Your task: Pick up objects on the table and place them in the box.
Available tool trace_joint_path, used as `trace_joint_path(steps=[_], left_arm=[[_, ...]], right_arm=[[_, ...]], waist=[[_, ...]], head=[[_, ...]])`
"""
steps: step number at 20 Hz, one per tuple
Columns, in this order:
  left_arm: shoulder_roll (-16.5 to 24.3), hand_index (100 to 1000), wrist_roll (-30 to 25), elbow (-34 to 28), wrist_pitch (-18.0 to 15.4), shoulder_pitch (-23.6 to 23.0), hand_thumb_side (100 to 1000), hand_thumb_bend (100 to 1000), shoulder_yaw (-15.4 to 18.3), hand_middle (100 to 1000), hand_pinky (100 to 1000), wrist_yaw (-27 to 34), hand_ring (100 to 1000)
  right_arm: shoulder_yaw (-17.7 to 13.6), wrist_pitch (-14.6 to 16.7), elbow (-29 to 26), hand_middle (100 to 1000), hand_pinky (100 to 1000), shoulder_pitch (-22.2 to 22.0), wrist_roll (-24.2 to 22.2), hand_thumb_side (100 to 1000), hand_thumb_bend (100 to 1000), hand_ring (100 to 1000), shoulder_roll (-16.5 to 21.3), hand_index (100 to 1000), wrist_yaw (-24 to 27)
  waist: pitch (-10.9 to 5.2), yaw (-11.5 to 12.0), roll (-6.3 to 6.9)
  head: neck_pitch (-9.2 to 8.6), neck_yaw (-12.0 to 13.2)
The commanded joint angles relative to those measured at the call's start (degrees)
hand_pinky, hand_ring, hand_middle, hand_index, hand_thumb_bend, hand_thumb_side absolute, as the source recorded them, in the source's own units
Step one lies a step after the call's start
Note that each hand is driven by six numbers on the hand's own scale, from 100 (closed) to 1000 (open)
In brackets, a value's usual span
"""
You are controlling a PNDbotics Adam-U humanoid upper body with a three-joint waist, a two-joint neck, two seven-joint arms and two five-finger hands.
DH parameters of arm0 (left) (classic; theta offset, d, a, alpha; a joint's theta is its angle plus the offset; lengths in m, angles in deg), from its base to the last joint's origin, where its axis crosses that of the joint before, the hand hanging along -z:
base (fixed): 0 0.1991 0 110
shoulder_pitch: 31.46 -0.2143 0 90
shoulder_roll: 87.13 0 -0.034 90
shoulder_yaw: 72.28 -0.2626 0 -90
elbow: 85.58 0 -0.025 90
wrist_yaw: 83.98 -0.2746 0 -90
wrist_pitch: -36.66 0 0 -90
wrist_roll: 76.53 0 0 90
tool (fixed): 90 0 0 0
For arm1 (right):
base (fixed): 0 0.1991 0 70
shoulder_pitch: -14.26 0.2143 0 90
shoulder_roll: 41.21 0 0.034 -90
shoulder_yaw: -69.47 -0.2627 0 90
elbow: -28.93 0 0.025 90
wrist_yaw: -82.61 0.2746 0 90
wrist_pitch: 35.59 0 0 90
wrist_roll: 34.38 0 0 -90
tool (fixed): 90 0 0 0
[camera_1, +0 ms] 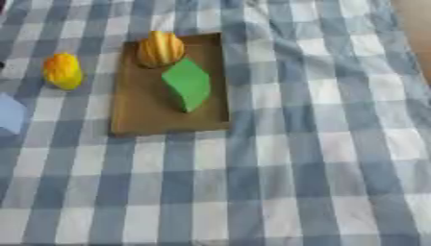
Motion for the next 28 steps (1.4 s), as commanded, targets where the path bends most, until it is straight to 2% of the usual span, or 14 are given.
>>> trace_joint_path(steps=[1, 6, 8, 13, 19, 27, 28], left_arm=[[0.9, 872, -0.48, 0.57, -0.19, 0.23, 296, 432, 0.04, 789, 946, -0.34, 880], [0.65, 799, -1.76, 0.36, -0.24, 0.32, 403, 288, -0.58, 706, 867, -1.6, 803], [0.61, 774, -2.03, 0.3, -0.42, 0.33, 408, 275, -0.77, 690, 853, -2.57, 791], [0.31, 661, -1.68, 0.29, -0.98, 0.47, 390, 106, -0.8, 588, 788, -4.28, 716], [0.23, 562, 0.47, -3.08, -1.24, 0.69, 405, 100, 0.39, 504, 720, -3.53, 630], [0.73, 546, 1.99, -13.75, 0.16, 2.16, 397, 100, 3.39, 486, 702, 0.46, 608], [0.85, 559, 1.89, -14.66, 0.43, 2.34, 373, 100, 3.65, 496, 709, 0.67, 615]], right_arm=[[-0.88, 0.34, -0.22, 676, 825, 0.5, 0.33, 838, 100, 737, 1.21, 829, 0.42], [-1.2, 0.89, -0.37, 677, 826, 0.37, 0.79, 830, 100, 738, 1.18, 830, 0.94], [-1.42, 1.02, -0.44, 678, 826, 0.22, 1.06, 828, 100, 738, 1.2, 829, 1.14], [-1.6, 1.15, -0.29, 679, 827, -0.12, 1.45, 832, 100, 738, 1.27, 830, 1.46], [-1.73, 1.3, -0.01, 675, 827, -0.31, 1.77, 830, 100, 738, 1.32, 830, 1.65], [-1.72, 1.55, 0.36, 675, 826, -0.4, 1.84, 821, 100, 738, 1.53, 829, 1.8], [-1.67, 1.58, 0.39, 675, 826, -0.4, 1.8, 821, 100, 738, 1.52, 829, 1.82]], waist=[[-0.75, -0.02, -0.38], [-0.78, -0.14, -0.43], [-0.81, -0.22, -0.43], [-0.93, -0.36, -0.49], [-1.3, -0.17, -0.48], [-2.28, 0.34, -0.41], [-2.4, 0.4, -0.4]], head=[[-0.83, 0.15], [-0.83, 0.23], [-0.83, 0.28], [-0.91, 0.29], [-0.76, 0.11], [-0.5, -0.31], [-0.48, -0.34]])
